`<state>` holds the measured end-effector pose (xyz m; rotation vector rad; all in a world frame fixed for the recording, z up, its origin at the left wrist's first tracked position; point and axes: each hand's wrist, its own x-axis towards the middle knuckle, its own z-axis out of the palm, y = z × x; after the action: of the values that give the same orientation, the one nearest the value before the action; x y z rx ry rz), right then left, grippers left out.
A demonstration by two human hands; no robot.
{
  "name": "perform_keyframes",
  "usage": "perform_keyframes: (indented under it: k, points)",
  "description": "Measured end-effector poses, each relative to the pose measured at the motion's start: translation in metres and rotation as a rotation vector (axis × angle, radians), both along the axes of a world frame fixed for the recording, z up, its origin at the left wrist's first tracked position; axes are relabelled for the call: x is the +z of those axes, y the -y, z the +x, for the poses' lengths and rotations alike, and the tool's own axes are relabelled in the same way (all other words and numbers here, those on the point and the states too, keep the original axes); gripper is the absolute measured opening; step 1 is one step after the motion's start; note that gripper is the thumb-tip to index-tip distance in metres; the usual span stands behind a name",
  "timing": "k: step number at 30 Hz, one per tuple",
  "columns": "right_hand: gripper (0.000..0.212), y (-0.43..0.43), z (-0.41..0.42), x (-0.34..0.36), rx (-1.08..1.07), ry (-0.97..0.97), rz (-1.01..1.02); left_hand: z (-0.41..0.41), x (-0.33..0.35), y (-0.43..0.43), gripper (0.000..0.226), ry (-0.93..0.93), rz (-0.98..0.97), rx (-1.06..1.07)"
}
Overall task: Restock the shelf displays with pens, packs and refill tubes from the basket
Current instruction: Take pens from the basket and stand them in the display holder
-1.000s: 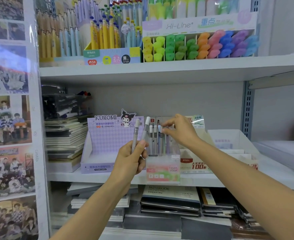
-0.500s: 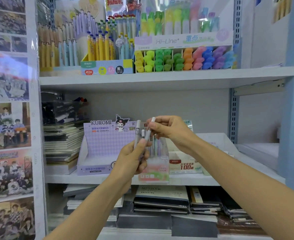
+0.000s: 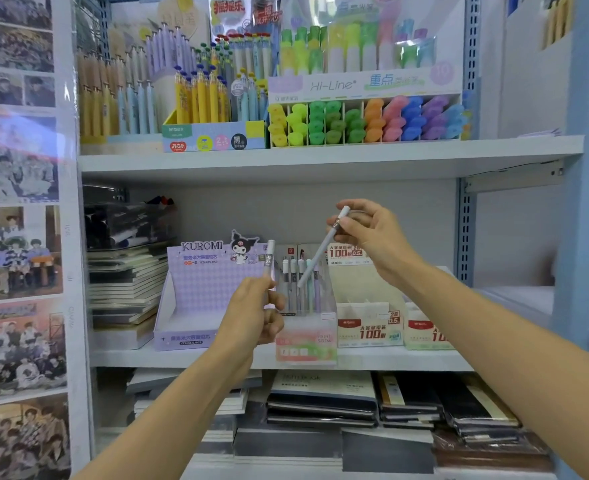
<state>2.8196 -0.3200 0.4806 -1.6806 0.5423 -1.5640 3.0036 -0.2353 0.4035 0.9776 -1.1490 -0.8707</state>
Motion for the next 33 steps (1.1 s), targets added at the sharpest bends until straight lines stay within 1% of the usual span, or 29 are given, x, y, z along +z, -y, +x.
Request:
perform_keyframes:
  k: [3,5,9,15,20,23,26,29,31,33]
  points:
    - [0.021,0.014,0.004,-0.01,-0.149,-0.091,-0.016,0.0,-0.003,0.001,0.018,0.058,-0.055,0.012]
    - [0.02,0.024,0.008,-0.018,-0.209,-0.171,-0.045,0.001,-0.006,0.003,0.018,0.088,-0.08,0.028]
    - [0.017,0.038,0.021,-0.033,-0.25,-0.327,-0.146,0.004,-0.011,0.008,0.019,0.087,-0.092,0.059]
    - [0.015,0.051,0.025,-0.046,-0.281,-0.565,-0.194,0.005,-0.02,0.018,0.02,0.049,-0.089,0.049]
    - [0.019,0.056,0.025,-0.046,-0.296,-0.574,-0.183,0.004,-0.024,0.022,0.019,0.018,-0.108,0.023]
    - [0.013,0.058,0.031,-0.048,-0.423,-0.565,-0.278,0.005,-0.024,0.022,0.019,0.017,-0.108,0.017]
    - [0.006,0.06,0.034,-0.049,-0.585,-0.666,-0.325,0.005,-0.024,0.021,0.019,0.013,-0.103,0.012]
    - [0.016,0.058,0.034,-0.049,-0.582,-0.74,-0.27,0.004,-0.022,0.019,0.02,0.004,-0.101,0.015]
    - [0.023,0.051,0.031,-0.046,-0.532,-0.673,-0.267,0.004,-0.021,0.018,0.019,0.007,-0.109,0.02]
    - [0.022,0.037,0.028,-0.042,-0.369,-0.474,-0.213,0.003,-0.02,0.016,0.018,0.015,-0.117,0.032]
